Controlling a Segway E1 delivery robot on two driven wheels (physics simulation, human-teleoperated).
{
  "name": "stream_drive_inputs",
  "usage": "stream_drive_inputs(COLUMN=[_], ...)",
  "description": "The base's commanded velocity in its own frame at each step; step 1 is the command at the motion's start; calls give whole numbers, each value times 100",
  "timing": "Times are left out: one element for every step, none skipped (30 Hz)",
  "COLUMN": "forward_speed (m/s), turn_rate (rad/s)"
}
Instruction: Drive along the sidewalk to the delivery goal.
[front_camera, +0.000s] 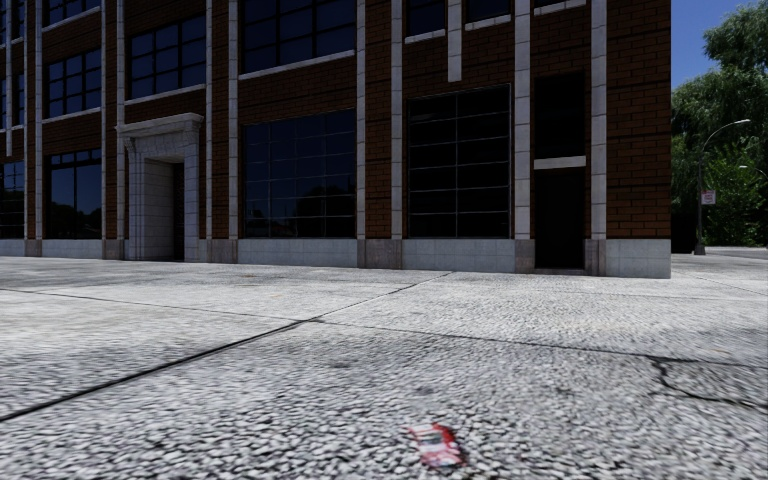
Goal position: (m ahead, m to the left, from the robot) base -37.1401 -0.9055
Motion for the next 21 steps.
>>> stream_drive_inputs(forward_speed=[0,0,0,0,0,0,0,0,0,0,0,0,5,5,39,64,69,69,71,91,121], turn_rate=[0,0,0,0,0,0,0,0,0,0,0,0,0,0,0,0,0,0,0,0,0])
